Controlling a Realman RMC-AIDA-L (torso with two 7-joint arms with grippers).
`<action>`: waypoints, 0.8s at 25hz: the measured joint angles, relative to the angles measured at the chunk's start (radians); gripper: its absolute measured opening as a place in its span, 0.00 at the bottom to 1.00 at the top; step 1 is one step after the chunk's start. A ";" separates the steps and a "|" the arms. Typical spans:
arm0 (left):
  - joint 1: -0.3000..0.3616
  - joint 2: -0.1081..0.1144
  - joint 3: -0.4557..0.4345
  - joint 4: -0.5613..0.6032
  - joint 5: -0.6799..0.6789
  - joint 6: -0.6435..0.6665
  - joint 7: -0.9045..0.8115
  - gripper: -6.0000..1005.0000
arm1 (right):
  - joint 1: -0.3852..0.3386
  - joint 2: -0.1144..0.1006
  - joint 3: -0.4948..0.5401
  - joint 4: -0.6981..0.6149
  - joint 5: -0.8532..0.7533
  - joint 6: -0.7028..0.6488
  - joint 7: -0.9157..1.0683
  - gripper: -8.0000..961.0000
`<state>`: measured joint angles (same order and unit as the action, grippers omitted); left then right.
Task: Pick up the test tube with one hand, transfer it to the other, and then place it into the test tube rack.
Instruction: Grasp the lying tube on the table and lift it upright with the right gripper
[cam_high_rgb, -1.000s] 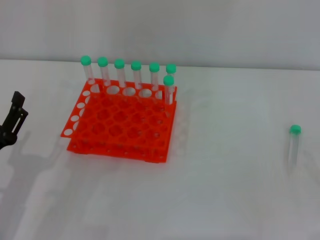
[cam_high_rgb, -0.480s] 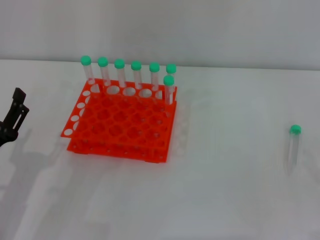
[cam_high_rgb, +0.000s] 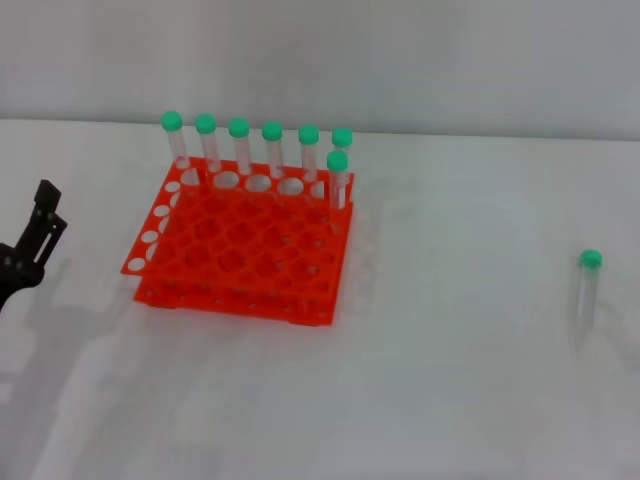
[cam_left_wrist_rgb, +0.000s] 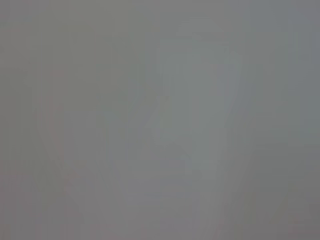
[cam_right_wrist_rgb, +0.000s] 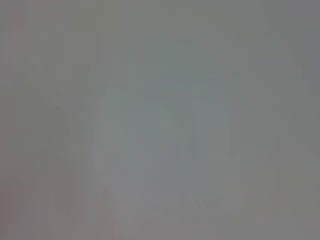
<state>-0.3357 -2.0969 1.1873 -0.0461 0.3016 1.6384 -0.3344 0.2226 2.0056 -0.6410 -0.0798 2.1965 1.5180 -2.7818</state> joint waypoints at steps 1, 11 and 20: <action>0.001 0.000 0.000 0.000 0.004 0.001 0.000 0.84 | 0.000 0.000 -0.001 0.000 0.000 0.000 0.000 0.87; 0.000 0.000 0.000 0.008 0.065 0.015 -0.017 0.84 | -0.004 -0.003 -0.203 -0.145 -0.011 -0.017 0.249 0.87; -0.006 0.000 0.000 0.011 0.099 0.017 -0.076 0.84 | 0.008 -0.002 -0.356 -0.527 -0.243 -0.270 0.765 0.86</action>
<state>-0.3421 -2.0970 1.1873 -0.0348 0.4002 1.6551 -0.4103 0.2306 2.0040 -0.9970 -0.6072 1.9539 1.2475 -2.0167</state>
